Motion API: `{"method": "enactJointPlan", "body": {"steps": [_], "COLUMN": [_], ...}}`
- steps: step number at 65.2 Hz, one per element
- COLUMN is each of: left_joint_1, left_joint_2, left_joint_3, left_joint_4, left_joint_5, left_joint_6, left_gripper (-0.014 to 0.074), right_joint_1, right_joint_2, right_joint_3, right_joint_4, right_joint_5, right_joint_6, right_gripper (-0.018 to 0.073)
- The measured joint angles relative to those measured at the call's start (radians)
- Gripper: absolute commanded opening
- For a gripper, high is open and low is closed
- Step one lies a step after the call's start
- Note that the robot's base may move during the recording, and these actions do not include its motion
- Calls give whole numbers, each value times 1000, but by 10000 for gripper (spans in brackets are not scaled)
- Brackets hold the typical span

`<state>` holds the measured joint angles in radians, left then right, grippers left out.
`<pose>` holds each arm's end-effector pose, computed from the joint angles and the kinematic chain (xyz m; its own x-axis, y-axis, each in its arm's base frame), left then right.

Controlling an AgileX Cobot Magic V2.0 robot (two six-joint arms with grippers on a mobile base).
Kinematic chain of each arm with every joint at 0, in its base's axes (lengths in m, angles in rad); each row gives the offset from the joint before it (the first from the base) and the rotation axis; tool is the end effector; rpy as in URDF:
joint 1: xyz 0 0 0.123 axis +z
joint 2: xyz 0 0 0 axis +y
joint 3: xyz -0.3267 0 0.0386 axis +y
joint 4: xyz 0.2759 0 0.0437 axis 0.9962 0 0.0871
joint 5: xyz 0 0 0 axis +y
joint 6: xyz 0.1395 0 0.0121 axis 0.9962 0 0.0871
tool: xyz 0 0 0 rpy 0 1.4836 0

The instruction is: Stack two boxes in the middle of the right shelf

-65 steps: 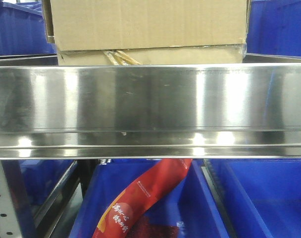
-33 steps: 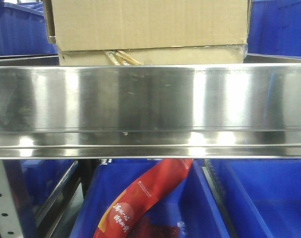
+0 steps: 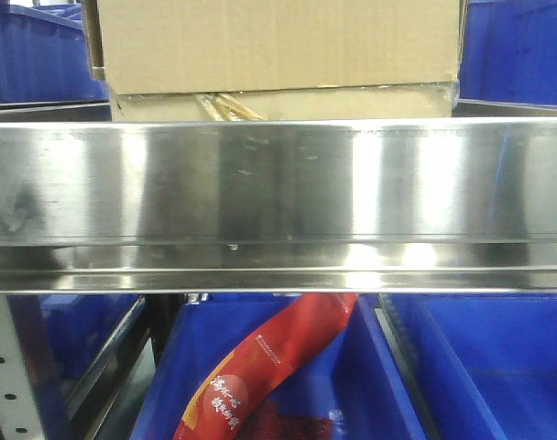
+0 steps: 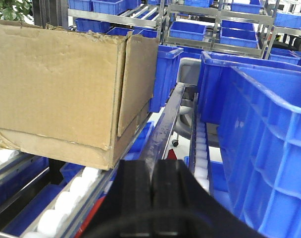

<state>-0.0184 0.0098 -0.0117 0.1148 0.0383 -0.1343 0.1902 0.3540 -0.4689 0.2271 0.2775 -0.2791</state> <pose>0.0894 -0.0010 0.2161 0.0507 -0.0205 -0.9985 0.0150 0.9997 -0.0198 0.1117 0.0303 0.3378 -0.0522 -0.0714 -0.9961 -0.2527 0.9659 -0.0560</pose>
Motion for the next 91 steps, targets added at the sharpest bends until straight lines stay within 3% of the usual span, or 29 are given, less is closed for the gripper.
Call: {"method": "enactJointPlan", "body": {"steps": [68,74,80,91], "left_joint_1": [18,18,18,18], "left_joint_2": [-4,-4,-4,-4], "left_joint_3": [13,13,13,13], "left_joint_4": [0,0,0,0], "left_joint_5": [-12,-12,-12,-12], "left_joint_6": [0,0,0,0], "left_gripper": [-111,-111,-111,-111], "right_joint_1": [0,-11,-42,-104], "right_joint_2": [-3,-5,-24,-115], "right_joint_3": [0,7,37,154], "right_joint_4": [0,-61,-154,-194], "right_joint_5": [0,-18,-75,-150], "right_joint_6": [12,49,150,200], "right_gripper": [-153,-153,-153,-153]}}
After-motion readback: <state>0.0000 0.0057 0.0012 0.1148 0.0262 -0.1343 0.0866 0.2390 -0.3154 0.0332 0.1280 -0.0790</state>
